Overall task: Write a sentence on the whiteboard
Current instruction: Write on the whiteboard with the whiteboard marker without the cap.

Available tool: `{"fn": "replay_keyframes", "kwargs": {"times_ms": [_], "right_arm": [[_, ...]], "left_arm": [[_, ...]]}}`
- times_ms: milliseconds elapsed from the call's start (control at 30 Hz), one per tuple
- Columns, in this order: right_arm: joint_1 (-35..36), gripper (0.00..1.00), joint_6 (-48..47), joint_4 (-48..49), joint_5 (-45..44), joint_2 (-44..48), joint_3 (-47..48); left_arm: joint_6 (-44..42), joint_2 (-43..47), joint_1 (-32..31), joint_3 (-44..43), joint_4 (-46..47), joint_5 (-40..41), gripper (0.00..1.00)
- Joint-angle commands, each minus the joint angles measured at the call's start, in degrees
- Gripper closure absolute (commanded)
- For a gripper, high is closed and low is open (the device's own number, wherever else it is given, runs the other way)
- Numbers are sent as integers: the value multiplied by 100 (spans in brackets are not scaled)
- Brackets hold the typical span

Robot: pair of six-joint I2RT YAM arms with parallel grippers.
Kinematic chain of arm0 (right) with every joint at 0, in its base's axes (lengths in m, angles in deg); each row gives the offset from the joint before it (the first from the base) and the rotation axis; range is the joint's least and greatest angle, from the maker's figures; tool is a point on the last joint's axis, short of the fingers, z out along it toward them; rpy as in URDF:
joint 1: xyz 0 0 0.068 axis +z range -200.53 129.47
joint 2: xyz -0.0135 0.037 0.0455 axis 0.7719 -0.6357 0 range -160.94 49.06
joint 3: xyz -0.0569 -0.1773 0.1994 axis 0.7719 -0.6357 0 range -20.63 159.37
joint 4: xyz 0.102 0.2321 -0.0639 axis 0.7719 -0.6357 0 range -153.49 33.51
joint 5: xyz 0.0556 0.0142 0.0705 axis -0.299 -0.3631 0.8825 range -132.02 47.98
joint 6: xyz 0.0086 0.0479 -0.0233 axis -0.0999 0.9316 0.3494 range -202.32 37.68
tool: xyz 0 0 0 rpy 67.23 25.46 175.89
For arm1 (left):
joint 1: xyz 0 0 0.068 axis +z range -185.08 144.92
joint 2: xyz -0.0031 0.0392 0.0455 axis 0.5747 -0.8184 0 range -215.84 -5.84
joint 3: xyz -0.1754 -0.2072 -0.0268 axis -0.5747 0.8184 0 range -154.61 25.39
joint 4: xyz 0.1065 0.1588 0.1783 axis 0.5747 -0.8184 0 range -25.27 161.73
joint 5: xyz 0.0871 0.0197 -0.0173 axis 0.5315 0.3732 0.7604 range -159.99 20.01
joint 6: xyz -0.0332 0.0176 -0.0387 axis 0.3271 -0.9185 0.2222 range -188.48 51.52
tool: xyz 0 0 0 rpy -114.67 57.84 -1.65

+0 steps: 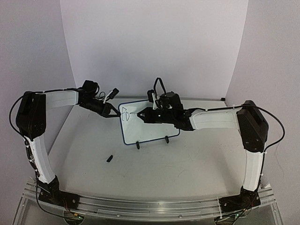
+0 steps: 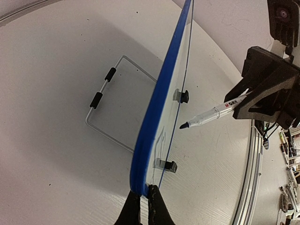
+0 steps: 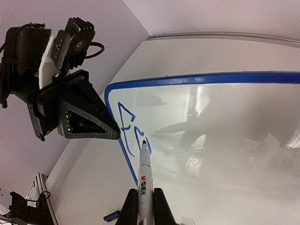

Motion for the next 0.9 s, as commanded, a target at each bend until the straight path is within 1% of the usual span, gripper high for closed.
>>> {"fn": "replay_keyframes", "kwargs": {"times_ms": [0, 167, 533, 867], "right_arm": [[-55, 100, 38, 284, -195, 509, -197], [-149, 100, 124, 345, -215, 425, -193], [-241, 100, 219, 346, -177, 50, 199], [-242, 100, 229, 187, 9, -204, 389]], "left_arm": [[-237, 181, -54, -146, -110, 274, 100], [-246, 182, -55, -139, -109, 271, 100], [-254, 190, -60, -141, -115, 288, 100], [-253, 198, -65, -150, -125, 291, 100]]}}
